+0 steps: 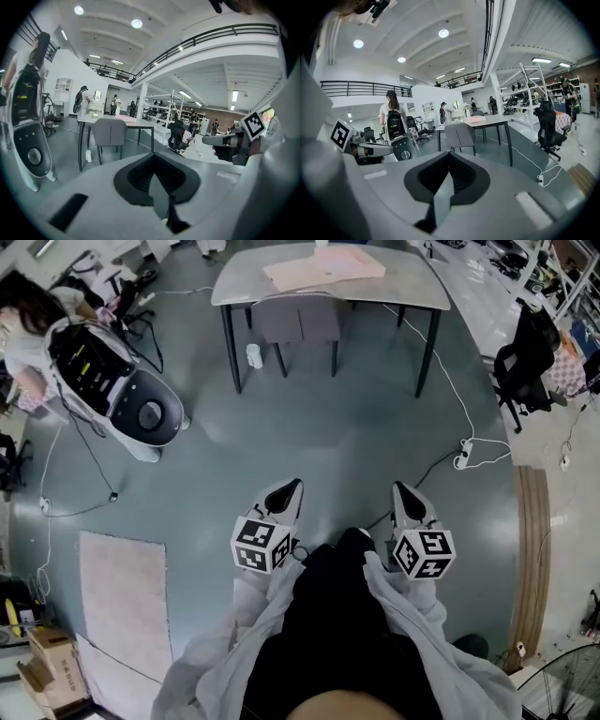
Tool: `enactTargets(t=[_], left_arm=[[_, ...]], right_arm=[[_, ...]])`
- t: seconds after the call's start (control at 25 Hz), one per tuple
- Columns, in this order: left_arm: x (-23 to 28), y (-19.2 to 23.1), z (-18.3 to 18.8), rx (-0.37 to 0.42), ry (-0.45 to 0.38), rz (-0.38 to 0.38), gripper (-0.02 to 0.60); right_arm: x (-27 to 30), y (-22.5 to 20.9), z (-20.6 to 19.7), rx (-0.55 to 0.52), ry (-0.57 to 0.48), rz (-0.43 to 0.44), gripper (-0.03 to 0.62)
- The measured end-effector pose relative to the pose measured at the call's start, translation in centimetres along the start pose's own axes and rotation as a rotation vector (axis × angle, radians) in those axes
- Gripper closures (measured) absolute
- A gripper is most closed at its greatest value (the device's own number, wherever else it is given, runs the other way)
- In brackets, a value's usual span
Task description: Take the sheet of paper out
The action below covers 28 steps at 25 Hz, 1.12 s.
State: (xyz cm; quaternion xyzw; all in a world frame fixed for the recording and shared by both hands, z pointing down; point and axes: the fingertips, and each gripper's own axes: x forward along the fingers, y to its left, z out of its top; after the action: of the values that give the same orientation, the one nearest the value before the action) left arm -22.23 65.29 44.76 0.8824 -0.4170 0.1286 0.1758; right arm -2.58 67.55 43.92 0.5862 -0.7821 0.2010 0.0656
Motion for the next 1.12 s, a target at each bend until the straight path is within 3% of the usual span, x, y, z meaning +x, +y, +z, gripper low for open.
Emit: enactTargets(t=[0.48, 1.12], left_arm=[[4.0, 2.5, 1.3, -0.013, 0.004, 0.023, 0.580], [20.2, 7.3, 9.3, -0.036, -0.014, 0.034, 0.580]], right_arm=[[4.8, -2.1, 1.3, 0.008, 0.014, 0.030, 0.583], [17.3, -13.4, 9.2, -0.015, 0.015, 0.026, 0.583]])
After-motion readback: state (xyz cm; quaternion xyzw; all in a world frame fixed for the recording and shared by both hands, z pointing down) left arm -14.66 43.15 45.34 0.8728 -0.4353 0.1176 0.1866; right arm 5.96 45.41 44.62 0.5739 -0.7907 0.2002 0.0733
